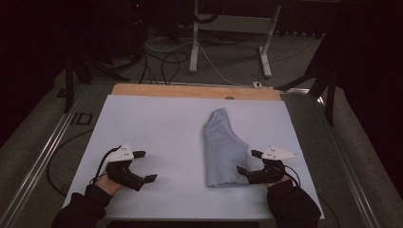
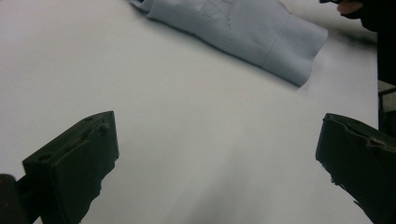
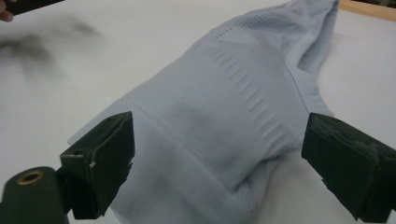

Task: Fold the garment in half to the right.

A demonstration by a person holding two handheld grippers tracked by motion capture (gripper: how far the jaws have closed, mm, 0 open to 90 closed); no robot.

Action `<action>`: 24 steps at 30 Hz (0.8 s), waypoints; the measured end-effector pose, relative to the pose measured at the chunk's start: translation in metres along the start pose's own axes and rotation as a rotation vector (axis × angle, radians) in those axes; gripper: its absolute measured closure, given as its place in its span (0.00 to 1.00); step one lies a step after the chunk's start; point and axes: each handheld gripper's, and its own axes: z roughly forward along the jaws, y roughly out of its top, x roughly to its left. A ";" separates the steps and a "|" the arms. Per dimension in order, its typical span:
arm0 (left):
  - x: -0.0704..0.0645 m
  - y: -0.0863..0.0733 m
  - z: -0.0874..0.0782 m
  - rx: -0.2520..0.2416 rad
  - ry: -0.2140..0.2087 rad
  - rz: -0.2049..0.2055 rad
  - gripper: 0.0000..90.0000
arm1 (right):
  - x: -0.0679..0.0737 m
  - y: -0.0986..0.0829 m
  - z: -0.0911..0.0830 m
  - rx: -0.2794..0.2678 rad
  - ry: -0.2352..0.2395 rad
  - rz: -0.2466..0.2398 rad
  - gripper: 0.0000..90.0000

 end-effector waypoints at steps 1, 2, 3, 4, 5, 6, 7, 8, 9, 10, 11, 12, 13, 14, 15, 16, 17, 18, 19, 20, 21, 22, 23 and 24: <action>0.001 -0.004 -0.003 -0.001 0.007 -0.006 0.00 | 0.001 -0.001 -0.001 0.003 -0.002 0.004 0.11; 0.002 -0.007 -0.006 -0.003 0.018 -0.014 0.00 | 0.000 -0.003 -0.002 0.004 -0.006 0.004 0.11; 0.002 -0.007 -0.006 -0.003 0.018 -0.014 0.00 | 0.000 -0.003 -0.002 0.004 -0.006 0.004 0.11; 0.005 -0.015 -0.013 -0.011 0.041 -0.030 0.00 | 0.000 -0.004 -0.003 0.002 -0.009 0.008 0.11; 0.006 -0.018 -0.016 -0.017 0.050 -0.036 0.00 | 0.000 -0.007 -0.004 0.003 -0.008 0.016 0.11; 0.007 -0.021 -0.019 -0.018 0.064 -0.042 0.00 | 0.001 -0.008 -0.005 0.005 -0.016 0.015 0.11; 0.008 -0.024 -0.022 -0.024 0.069 -0.054 0.00 | 0.000 -0.009 -0.005 0.008 -0.018 0.008 0.11; 0.009 -0.027 -0.025 -0.029 0.076 -0.064 0.00 | 0.000 -0.010 -0.006 0.010 -0.019 0.011 0.11; 0.010 -0.029 -0.027 -0.031 0.086 -0.065 0.00 | 0.001 -0.011 -0.007 0.011 -0.021 0.013 0.11; 0.010 -0.031 -0.029 -0.036 0.088 -0.066 0.00 | 0.001 -0.012 -0.008 0.009 -0.024 0.011 0.11; 0.010 -0.032 -0.031 -0.037 0.092 -0.069 0.00 | 0.001 -0.013 -0.009 0.009 -0.026 0.015 0.11; 0.009 -0.033 -0.033 -0.034 0.099 -0.069 0.00 | 0.001 -0.014 -0.010 0.008 -0.029 0.017 0.11; 0.009 -0.034 -0.035 -0.037 0.101 -0.073 0.00 | 0.001 -0.015 -0.010 0.009 -0.035 0.022 0.11; 0.009 -0.036 -0.036 -0.043 0.102 -0.076 0.00 | 0.000 -0.016 -0.011 0.008 -0.036 0.028 0.11; 0.009 -0.037 -0.037 -0.048 0.109 -0.079 0.00 | 0.000 -0.017 -0.011 0.007 -0.037 0.028 0.11; 0.009 -0.038 -0.038 -0.050 0.118 -0.084 0.00 | -0.001 -0.018 -0.011 0.007 -0.042 0.028 0.11; 0.009 -0.040 -0.039 -0.051 0.123 -0.087 0.00 | -0.001 -0.019 -0.011 0.012 -0.047 0.025 0.11; 0.009 -0.041 -0.039 -0.056 0.123 -0.092 0.00 | -0.001 -0.020 -0.010 0.015 -0.048 0.024 0.11; 0.009 -0.042 -0.039 -0.053 0.123 -0.097 0.00 | -0.002 -0.021 -0.010 0.015 -0.048 0.021 0.11; 0.008 -0.043 -0.038 -0.049 0.124 -0.094 0.00 | -0.002 -0.022 -0.009 0.019 -0.047 0.025 0.11; 0.008 -0.044 -0.038 -0.046 0.125 -0.092 0.00 | -0.002 -0.022 -0.009 0.022 -0.049 0.025 0.11; 0.008 -0.044 -0.038 -0.044 0.126 -0.091 0.00 | -0.002 -0.023 -0.009 0.021 -0.050 0.021 0.11; 0.007 -0.044 -0.038 -0.045 0.127 -0.091 0.00 | -0.002 -0.023 -0.009 0.019 -0.050 0.023 0.11; 0.007 -0.044 -0.038 -0.046 0.128 -0.092 0.00 | -0.003 -0.023 -0.009 0.014 -0.049 0.025 0.11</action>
